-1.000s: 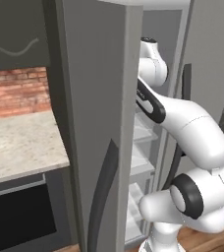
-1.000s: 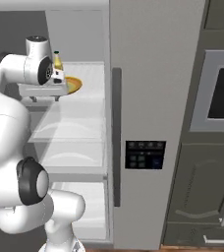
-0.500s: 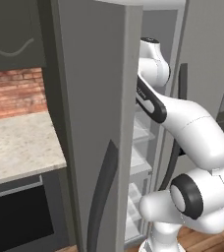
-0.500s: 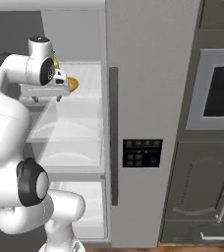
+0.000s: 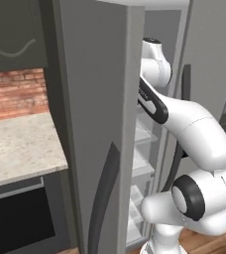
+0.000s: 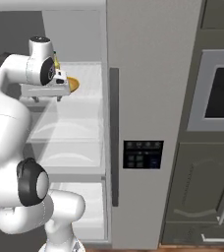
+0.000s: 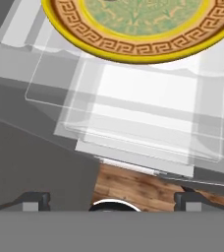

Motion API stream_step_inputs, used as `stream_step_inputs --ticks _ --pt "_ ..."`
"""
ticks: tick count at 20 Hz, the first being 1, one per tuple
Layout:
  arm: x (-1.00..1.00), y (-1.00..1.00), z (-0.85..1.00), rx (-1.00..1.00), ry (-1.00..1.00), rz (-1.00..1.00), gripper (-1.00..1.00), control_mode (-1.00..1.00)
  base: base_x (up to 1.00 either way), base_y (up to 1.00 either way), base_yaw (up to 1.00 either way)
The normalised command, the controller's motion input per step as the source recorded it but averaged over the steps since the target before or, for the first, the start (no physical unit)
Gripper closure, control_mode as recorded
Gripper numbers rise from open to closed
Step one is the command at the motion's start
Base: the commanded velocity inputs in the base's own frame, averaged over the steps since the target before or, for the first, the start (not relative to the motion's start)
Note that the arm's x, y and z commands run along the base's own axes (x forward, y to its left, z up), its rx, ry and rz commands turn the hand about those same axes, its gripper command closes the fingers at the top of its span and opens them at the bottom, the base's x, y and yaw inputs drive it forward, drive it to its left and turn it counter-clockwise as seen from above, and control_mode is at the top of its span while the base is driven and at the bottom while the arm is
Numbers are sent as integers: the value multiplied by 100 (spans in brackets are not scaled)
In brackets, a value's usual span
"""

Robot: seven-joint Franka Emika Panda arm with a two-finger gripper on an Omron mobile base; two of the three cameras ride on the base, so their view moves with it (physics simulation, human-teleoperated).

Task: Retrieve the steak from the fridge and place it on the saucepan with marinade on the stove.

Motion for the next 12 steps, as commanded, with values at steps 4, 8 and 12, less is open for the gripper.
stream_step_inputs --ticks 4,8,12 --pt "0 0 0 0 0 0 -100 100 81 17 0" --pt "0 0 0 0 0 0 -100 100 96 16 0" --pt "0 0 0 0 0 0 -100 100 100 19 0"
